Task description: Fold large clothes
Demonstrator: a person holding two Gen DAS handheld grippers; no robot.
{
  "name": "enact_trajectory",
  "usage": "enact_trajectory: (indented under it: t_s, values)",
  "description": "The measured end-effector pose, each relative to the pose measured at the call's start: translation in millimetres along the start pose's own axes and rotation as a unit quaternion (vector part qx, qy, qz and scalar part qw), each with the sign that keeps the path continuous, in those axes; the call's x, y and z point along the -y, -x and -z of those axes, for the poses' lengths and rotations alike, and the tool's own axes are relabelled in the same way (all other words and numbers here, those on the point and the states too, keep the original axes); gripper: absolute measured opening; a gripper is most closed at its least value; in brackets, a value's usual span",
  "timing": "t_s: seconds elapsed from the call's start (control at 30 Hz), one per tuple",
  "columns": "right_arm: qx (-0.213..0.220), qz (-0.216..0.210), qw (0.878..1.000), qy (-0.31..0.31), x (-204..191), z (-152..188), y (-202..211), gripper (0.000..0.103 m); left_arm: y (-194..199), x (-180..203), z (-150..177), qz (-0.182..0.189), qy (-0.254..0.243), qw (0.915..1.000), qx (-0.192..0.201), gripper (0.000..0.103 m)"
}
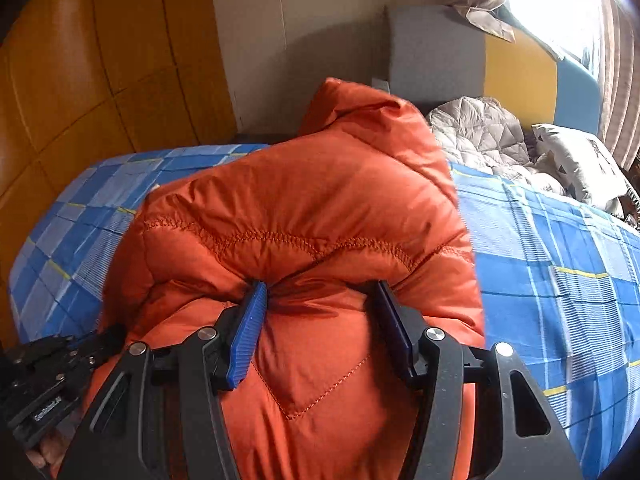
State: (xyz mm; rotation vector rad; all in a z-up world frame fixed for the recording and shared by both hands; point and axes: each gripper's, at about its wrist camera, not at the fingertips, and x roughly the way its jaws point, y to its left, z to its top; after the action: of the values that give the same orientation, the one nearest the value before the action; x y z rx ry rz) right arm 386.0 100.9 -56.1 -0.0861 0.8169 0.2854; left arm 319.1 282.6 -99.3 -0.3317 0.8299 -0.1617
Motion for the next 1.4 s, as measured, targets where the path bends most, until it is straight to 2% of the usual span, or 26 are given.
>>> enact_trajectory:
  t_s: [0.1, 0.2, 0.27, 0.3, 0.37, 0.4, 0.47, 0.67, 0.9, 1.07, 1.17, 1.3, 1.37, 1.4]
  values:
    - [-0.006, 0.006, 1.0, 0.006, -2, 5, -15, 0.056, -2, 1, 1, -0.011, 0.007, 0.9999, 0.0, 0.005]
    - [-0.007, 0.009, 1.0, 0.011, -3, 7, -19, 0.056, 4, 13, -2, -0.046, 0.008, 0.9989, -0.003, 0.006]
    - [-0.004, 0.007, 1.0, 0.012, -2, 10, -18, 0.056, 13, 20, -3, -0.063, 0.015, 0.9979, 0.005, 0.012]
    - [-0.003, 0.006, 1.0, 0.013, -1, 10, -17, 0.056, 17, 24, -4, -0.067, 0.013, 0.9976, 0.01, 0.016]
    - [-0.002, 0.004, 1.0, 0.011, 0, 10, -15, 0.056, 32, 34, -5, -0.077, 0.009, 0.9964, 0.034, 0.037]
    - [-0.001, 0.004, 1.0, 0.011, -1, 9, -14, 0.056, 38, 39, -6, -0.076, 0.007, 0.9962, 0.042, 0.04]
    - [-0.001, 0.001, 1.0, 0.009, 1, 8, -12, 0.056, 46, 47, -7, -0.088, 0.003, 0.9948, 0.051, 0.054]
    - [0.006, -0.015, 1.0, 0.004, 7, 4, 1, 0.056, 51, 57, -13, -0.111, -0.007, 0.9922, 0.058, 0.055]
    - [0.01, -0.045, 0.999, -0.008, 21, -1, 21, 0.056, 29, 61, -18, -0.129, -0.011, 0.9909, 0.037, 0.057]
    - [0.015, -0.063, 0.998, -0.022, 40, -2, 40, 0.056, 17, 58, -19, -0.136, -0.012, 0.9901, 0.032, 0.065]
    - [0.02, -0.07, 0.997, -0.042, 58, 0, 47, 0.071, 11, 52, -18, -0.139, -0.013, 0.9898, 0.028, 0.07]
    - [0.011, -0.085, 0.993, -0.075, 84, 7, 46, 0.072, 4, 43, -14, -0.148, -0.02, 0.9885, 0.023, 0.07]
    - [-0.009, -0.111, 0.989, -0.097, 96, 12, 37, 0.08, 0, 34, -11, -0.147, -0.018, 0.9888, 0.018, 0.07]
    - [-0.017, -0.127, 0.986, -0.109, 103, 16, 32, 0.081, -2, 31, -10, -0.143, -0.016, 0.9894, 0.017, 0.07]
